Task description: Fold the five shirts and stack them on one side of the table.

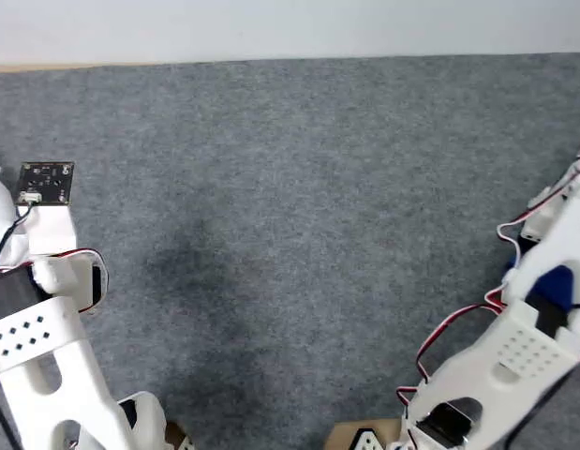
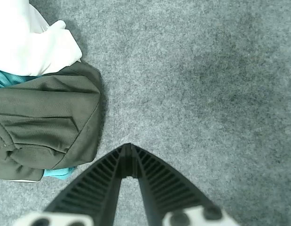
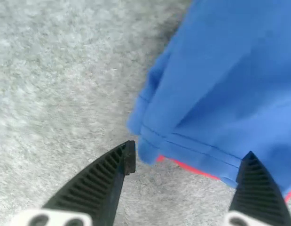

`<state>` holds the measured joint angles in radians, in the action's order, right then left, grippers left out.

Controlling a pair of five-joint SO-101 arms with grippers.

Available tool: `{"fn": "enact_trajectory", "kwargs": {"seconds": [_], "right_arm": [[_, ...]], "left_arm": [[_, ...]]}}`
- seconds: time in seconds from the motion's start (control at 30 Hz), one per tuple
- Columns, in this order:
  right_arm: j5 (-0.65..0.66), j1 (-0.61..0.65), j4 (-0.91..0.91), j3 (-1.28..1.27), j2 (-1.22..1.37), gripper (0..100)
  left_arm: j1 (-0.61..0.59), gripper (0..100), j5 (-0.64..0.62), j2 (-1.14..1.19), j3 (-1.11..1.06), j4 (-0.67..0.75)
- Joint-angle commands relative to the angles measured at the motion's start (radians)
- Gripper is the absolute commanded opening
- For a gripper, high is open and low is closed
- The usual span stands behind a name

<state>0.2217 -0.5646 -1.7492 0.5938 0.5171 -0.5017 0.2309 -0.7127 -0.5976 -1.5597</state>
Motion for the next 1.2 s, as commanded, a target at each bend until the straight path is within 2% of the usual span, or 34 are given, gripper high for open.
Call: {"fn": "enact_trajectory", "kwargs": {"seconds": [0.0,0.47,0.9,1.17], "right_arm": [[-0.009,0.038,-0.039,0.046,-0.025,34.7],[-0.011,0.054,-0.039,0.049,0.191,34.6],[-0.009,0.077,-0.039,0.048,-0.107,34.6],[-0.009,-0.042,-0.041,0.046,-0.116,34.6]], "left_arm": [[0.009,0,0.011,-0.02,0.004,0.012],[0.009,0,0.011,-0.015,0.004,0.012],[0.011,0,0.011,-0.014,0.004,0.018],[0.011,0,0.011,-0.014,0.004,0.017]]}}
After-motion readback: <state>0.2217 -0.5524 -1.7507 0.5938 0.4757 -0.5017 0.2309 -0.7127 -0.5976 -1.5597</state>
